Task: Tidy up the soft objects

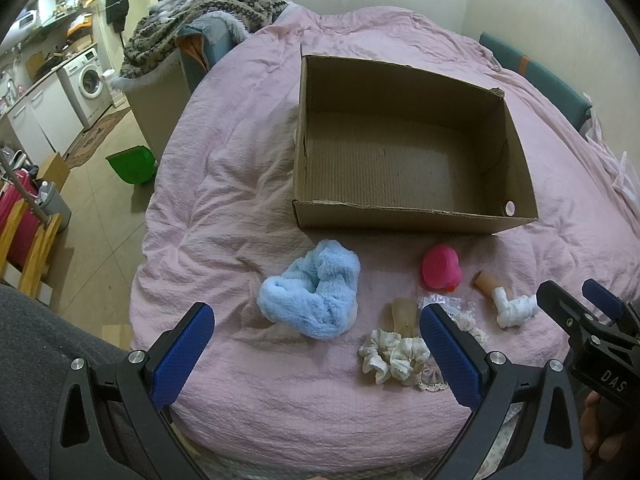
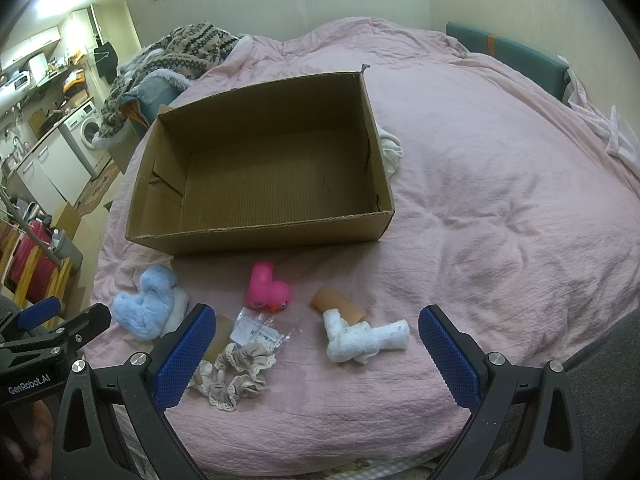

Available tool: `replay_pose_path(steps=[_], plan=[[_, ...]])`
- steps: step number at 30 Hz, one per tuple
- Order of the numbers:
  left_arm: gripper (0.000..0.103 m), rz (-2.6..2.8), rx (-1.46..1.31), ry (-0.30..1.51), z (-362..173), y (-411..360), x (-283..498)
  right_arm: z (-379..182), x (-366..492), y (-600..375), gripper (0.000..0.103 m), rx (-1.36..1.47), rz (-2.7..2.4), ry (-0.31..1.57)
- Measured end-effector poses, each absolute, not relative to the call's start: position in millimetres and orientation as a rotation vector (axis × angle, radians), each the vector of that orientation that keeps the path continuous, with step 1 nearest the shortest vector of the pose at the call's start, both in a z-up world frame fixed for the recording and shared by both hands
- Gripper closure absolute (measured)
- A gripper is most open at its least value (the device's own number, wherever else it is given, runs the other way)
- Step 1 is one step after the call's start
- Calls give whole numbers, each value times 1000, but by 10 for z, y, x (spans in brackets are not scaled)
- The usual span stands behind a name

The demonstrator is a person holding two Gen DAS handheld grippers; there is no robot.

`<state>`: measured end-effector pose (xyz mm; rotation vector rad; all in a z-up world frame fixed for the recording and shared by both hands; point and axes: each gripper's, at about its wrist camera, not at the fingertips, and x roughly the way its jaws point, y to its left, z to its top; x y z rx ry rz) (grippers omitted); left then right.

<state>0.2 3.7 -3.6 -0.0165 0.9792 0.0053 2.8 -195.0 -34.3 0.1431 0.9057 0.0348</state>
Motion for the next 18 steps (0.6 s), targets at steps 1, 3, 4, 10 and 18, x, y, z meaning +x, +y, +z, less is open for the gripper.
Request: replay_pose_path(steps=[1, 3, 4, 10, 18], plan=[[1, 6, -16, 979, -39, 40, 2, -346, 29, -1949, 0, 142, 34, 907], [1, 6, -19, 981, -34, 37, 5, -345, 28, -1948, 0, 143, 35, 906], [1, 7, -19, 980, -36, 38, 3, -346, 29, -1950, 0, 143, 35, 907], [1, 6, -16, 982, -30, 33, 8, -343, 26, -1953, 0, 143, 35, 907], [1, 5, -16, 982, -46, 42, 6, -330, 25, -1969, 0, 151, 32, 913]])
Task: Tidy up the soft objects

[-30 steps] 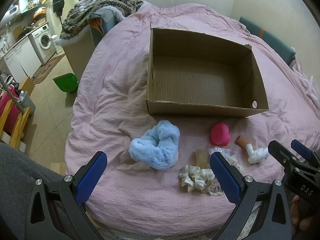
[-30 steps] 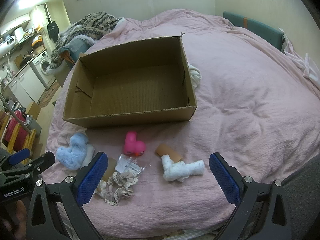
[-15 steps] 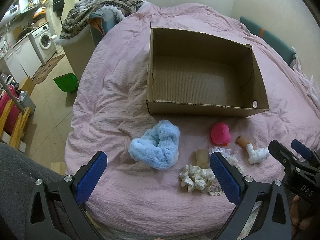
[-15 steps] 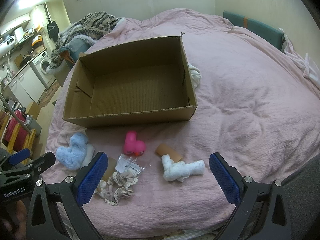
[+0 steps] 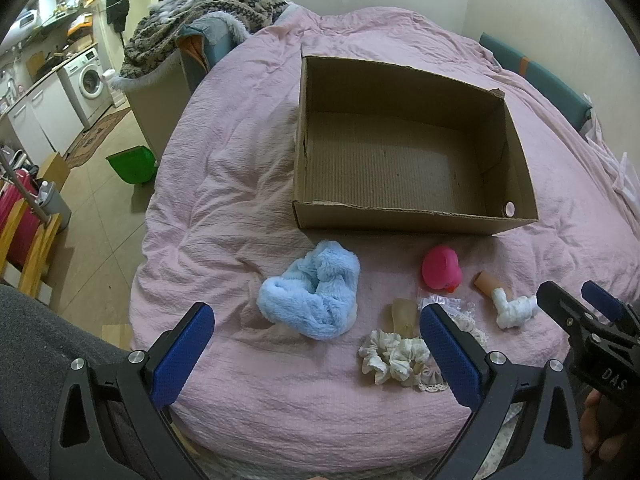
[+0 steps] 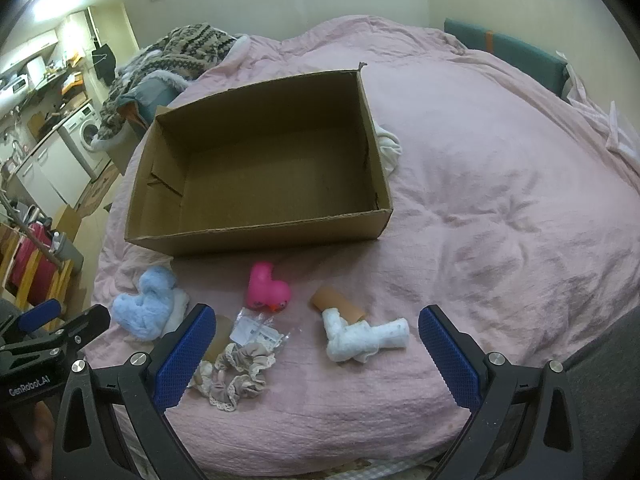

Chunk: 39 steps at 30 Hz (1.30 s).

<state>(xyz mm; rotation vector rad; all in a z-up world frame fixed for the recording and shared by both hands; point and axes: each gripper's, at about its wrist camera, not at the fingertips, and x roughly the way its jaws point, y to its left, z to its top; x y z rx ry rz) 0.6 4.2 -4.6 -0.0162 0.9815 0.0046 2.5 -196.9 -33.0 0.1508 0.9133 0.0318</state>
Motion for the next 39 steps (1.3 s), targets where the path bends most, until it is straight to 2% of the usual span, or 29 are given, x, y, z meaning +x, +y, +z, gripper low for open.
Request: replay_pose_path(steps=[12, 22, 24, 25, 31, 38, 39], plan=[[1, 5, -17, 989, -102, 37, -16, -355, 46, -1962, 0, 156, 35, 919], [1, 29, -60, 1019, -99, 151, 50, -391, 425, -2632, 0, 460, 46, 1086], [1, 33, -58, 1024, -97, 154, 67, -555, 503, -2740, 15, 521, 35, 1175], [1, 34, -58, 1027, -98, 156, 80, -642, 536, -2785, 18, 549, 33, 1220], [1, 58, -84, 1082, -158, 242, 226, -1098, 580, -2583, 19, 537, 92, 1415], [1, 91, -124, 1149, -214, 366, 458, -1267, 574, -2081, 19, 361, 94, 1471], [1, 99, -129, 1158, -227, 382, 485, -1277, 566, -2006, 23, 321, 94, 1469]])
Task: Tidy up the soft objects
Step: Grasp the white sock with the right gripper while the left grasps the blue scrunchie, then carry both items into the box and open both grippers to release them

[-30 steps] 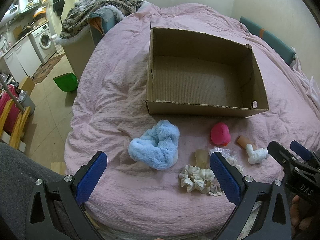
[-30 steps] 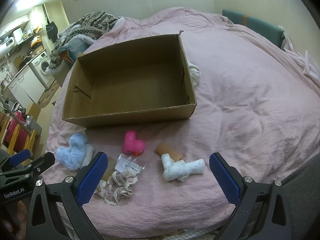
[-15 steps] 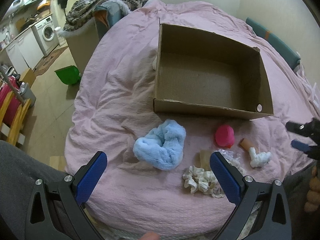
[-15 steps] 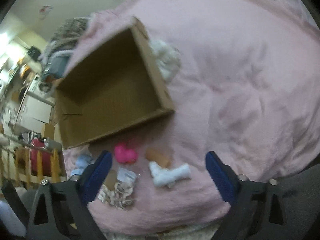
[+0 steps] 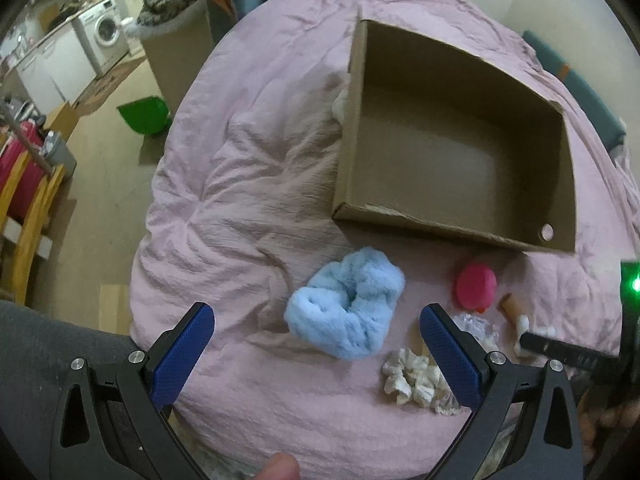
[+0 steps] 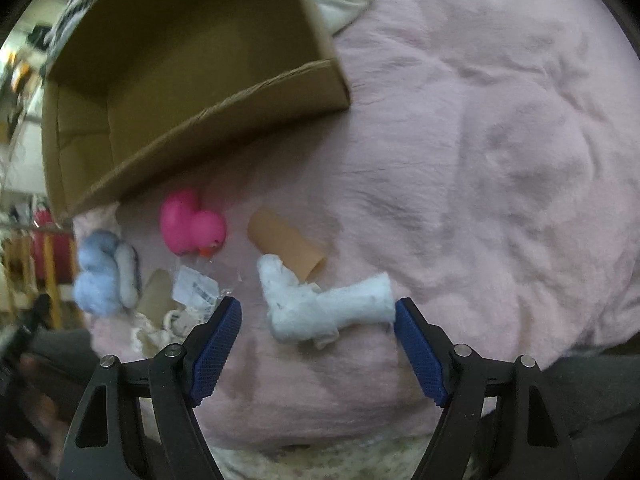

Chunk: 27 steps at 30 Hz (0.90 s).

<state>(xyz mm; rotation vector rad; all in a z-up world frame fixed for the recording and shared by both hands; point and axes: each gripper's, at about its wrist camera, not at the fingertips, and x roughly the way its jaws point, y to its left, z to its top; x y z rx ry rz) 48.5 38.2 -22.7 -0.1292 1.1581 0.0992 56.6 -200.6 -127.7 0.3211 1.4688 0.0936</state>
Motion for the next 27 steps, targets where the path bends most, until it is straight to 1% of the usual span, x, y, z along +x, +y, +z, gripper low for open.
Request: replay_pose_path(steps=[1, 2, 3, 4, 5, 6, 7, 8, 11, 17, 21, 22, 25, 27], plan=[[1, 110, -137, 1176, -252, 406, 529, -1317, 603, -1945, 28, 284, 92, 1465], [1, 113, -142, 1184, -274, 419, 553, -1353, 624, -1893, 45, 244, 86, 1463], [1, 109, -150, 1207, -307, 433, 602, -1377, 617, -1834, 51, 217, 86, 1460], [1, 106, -154, 1218, -327, 439, 630, -1390, 601, -1774, 53, 214, 95, 1455], [1, 104, -163, 1237, -356, 452, 673, -1385, 588, -1749, 63, 208, 99, 1448], [1, 105, -172, 1253, -380, 464, 712, -1383, 567, -1713, 68, 201, 103, 1442], [1, 105, -174, 1261, -399, 466, 736, -1382, 550, -1686, 70, 209, 114, 1439], [1, 104, -173, 1272, -421, 465, 766, -1378, 529, -1656, 76, 218, 126, 1437], [1, 79, -154, 1305, -478, 416, 829, -1294, 471, -1615, 78, 236, 157, 1408], [1, 57, -89, 1320, -608, 257, 874, -1033, 324, -1526, 78, 322, 314, 1322], [1, 46, -65, 1325, -731, 182, 894, -821, 256, -1394, 78, 304, 387, 1221], [1, 43, -62, 1334, -767, 171, 899, -745, 292, -1490, 78, 306, 398, 1207], [2, 26, -70, 1368, -879, 143, 909, -653, 421, -1575, 78, 316, 411, 1198], [6, 20, -82, 1384, -946, 143, 916, -637, 427, -1597, 78, 319, 413, 1199]])
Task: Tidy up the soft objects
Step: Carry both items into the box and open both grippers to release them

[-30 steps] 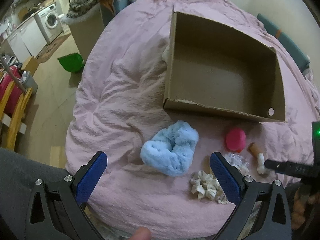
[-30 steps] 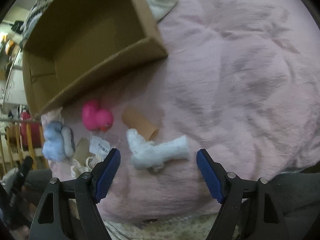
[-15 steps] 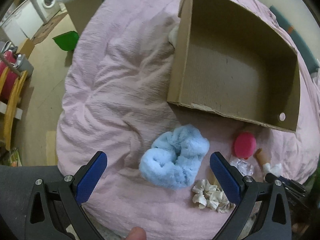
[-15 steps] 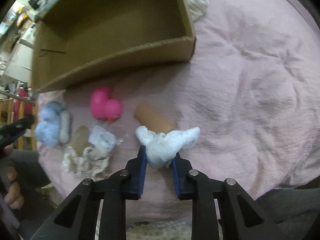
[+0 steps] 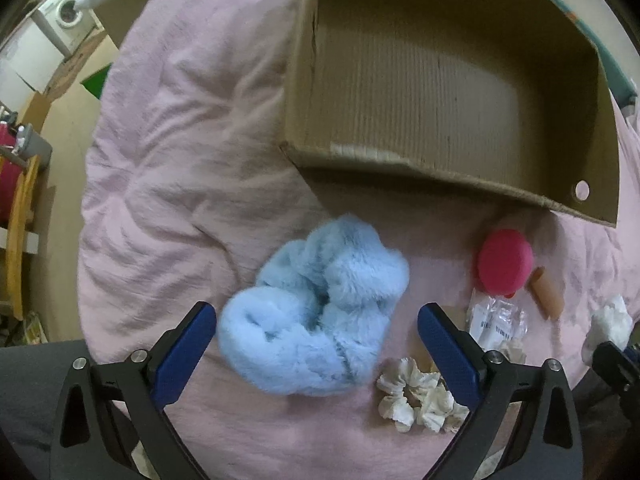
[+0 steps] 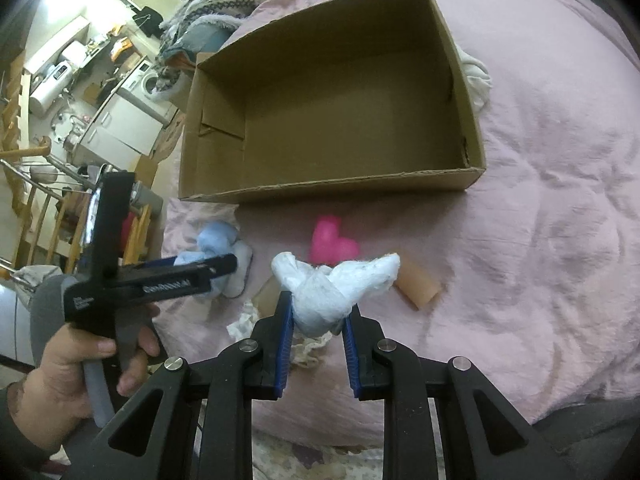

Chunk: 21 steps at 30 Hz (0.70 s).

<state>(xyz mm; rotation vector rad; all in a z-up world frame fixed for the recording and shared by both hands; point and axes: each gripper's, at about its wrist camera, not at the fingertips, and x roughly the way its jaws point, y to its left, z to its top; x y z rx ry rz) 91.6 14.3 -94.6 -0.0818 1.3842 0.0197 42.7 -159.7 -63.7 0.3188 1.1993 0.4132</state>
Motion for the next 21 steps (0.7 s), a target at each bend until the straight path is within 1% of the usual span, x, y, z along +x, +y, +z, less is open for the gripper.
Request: replay_pose_path(steps=[1, 2, 3, 4, 5, 7, 8, 11, 16, 21], plan=[[13, 20, -84, 1387, -973, 150, 935, -635, 442, -1611, 78, 316, 411, 1199], [24, 21, -87, 1394, -1003, 156, 945, -635, 453, -1634, 78, 311, 409, 1197], [30, 21, -94, 1406, -1039, 164, 954, -634, 467, -1607, 78, 306, 409, 1196], [42, 8, -112, 1421, -1080, 177, 962, -619, 479, -1639, 78, 304, 408, 1195], [51, -15, -144, 1436, -1109, 192, 963, -616, 491, -1633, 78, 302, 408, 1195], [66, -53, -202, 1444, -1109, 216, 942, -614, 494, -1664, 78, 301, 408, 1199], [72, -47, -198, 1435, -1079, 223, 932, -627, 494, -1669, 78, 300, 407, 1200], [76, -57, -213, 1400, -960, 262, 873, -624, 479, -1709, 78, 309, 408, 1198], [76, -27, -200, 1296, -643, 378, 700, -583, 455, -1790, 78, 335, 415, 1162], [76, -2, -159, 1128, -160, 456, 654, -327, 499, -1930, 78, 360, 424, 1062]])
